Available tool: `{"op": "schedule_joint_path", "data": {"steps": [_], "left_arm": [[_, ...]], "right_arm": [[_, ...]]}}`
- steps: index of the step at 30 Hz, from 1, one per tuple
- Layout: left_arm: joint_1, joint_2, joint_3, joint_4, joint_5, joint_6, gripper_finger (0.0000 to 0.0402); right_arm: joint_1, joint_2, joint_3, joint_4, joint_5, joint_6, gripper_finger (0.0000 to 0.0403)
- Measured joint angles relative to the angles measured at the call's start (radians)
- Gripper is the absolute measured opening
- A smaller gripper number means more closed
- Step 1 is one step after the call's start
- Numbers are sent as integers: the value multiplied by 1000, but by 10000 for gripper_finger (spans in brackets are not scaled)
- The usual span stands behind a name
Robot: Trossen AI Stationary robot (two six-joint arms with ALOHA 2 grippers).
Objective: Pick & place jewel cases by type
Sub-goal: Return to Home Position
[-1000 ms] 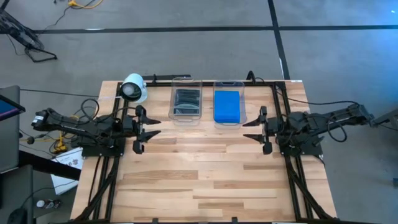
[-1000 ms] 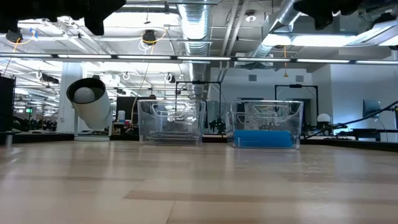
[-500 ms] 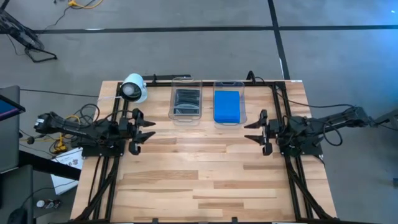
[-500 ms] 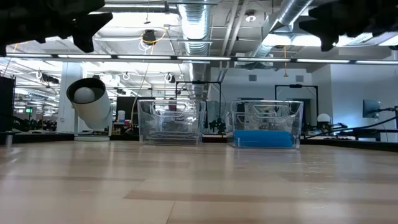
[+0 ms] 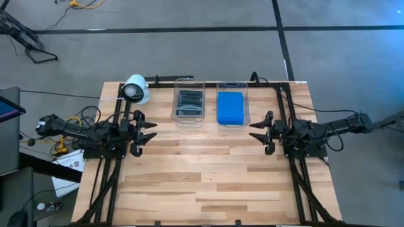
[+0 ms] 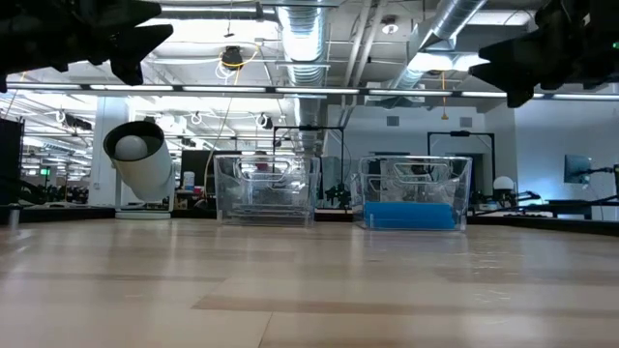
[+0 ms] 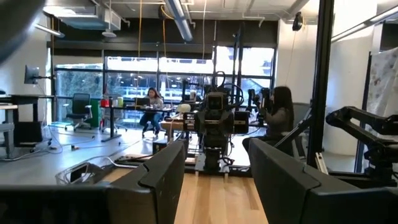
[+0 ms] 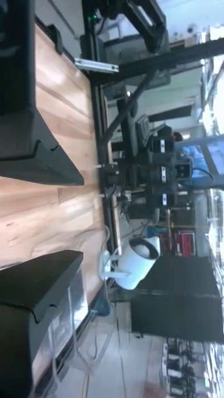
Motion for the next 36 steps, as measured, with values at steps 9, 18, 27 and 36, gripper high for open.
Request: {"op": "schedule_joint_path", "data": {"steps": [9, 18, 27, 36], "left_arm": [[0, 0, -1, -59, -2, 12, 174], [0, -2, -1, -79, -36, 25, 174], [0, -146, -2, -115, 23, 91, 174], [0, -342, -3, -390, -8, 53, 174]], "right_arm": [[-83, -120, -92, -11, -117, 24, 173], [-92, -168, -92, -66, -110, -5, 173], [-143, -242, -93, -211, -113, 49, 173], [-140, -312, -93, -230, -116, 8, 173]]}}
